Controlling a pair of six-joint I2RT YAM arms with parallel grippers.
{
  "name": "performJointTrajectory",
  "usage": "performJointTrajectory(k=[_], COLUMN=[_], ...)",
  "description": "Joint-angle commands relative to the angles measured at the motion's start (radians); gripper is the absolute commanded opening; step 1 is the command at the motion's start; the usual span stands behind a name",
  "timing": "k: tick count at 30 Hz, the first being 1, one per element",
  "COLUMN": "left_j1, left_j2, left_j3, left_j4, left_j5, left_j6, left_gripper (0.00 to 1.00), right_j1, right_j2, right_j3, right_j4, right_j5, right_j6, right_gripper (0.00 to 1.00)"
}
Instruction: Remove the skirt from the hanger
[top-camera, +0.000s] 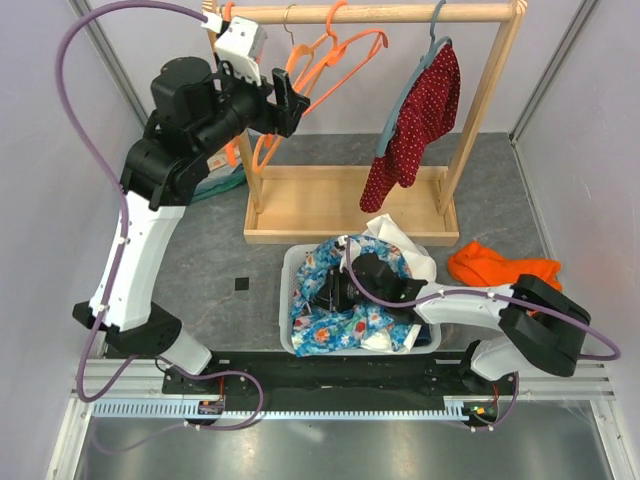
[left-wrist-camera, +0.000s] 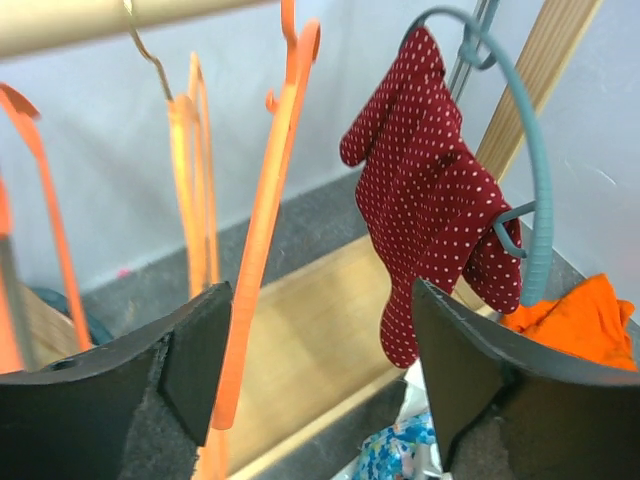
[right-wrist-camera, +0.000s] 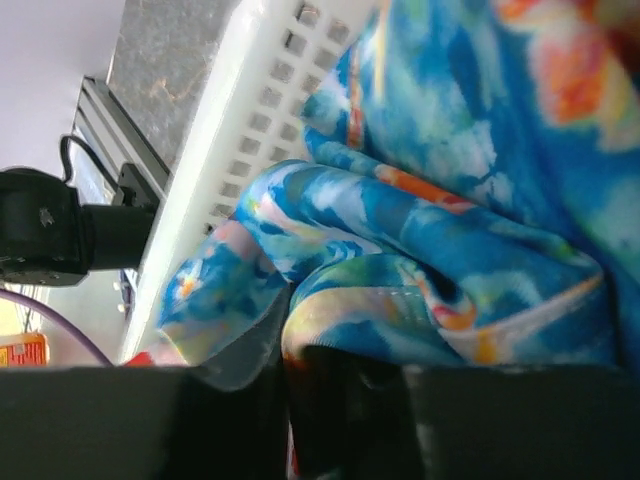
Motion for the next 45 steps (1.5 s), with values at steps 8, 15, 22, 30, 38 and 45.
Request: performJointTrajectory(k=[8, 15, 22, 30, 38, 45], left_j1=[-0.002, -0.002, -0.009, -0.048, -0.048, -0.048], left_j2=[-0.153, -0.192, -0.158, -0.067, -0.124, -0.170], left_j3=[-0.094, -0.112, -0.100, -0.046, -0.115, -0.164], left_j4=[0.089, 0.083, 0.092, 0.106, 0.112, 0.109], left_j5=[0.037, 0.041, 0.122, 0.101, 0.094, 0.097], left_j6=[0.162, 0.168, 0.078, 0.044, 0.067, 0.101], left_gripper=[0.93, 0.94, 0.96, 0.97, 0.98, 0.98], right_j1=[-0.006, -0.008, -0.008, -0.008, -0.054, -0.139], right_j2=[-0.124, -0.165, -0.219, -0.311, -0.052, 0.089], right_j3=[0.507, 0.784, 1.031, 1.212, 1.582, 1.687], right_j4=[-0.541, -0.854, -1.037, -0.959, -0.905, -0.905], right_j5=[0.072, 0.112, 0.224, 0.854, 1.095, 1.042], right_j6=[-0.195, -0.319, -0.419, -0.529, -0.755, -0.694], right_gripper=[0.77, 0.88, 0.91, 0.87, 0.89, 0.86])
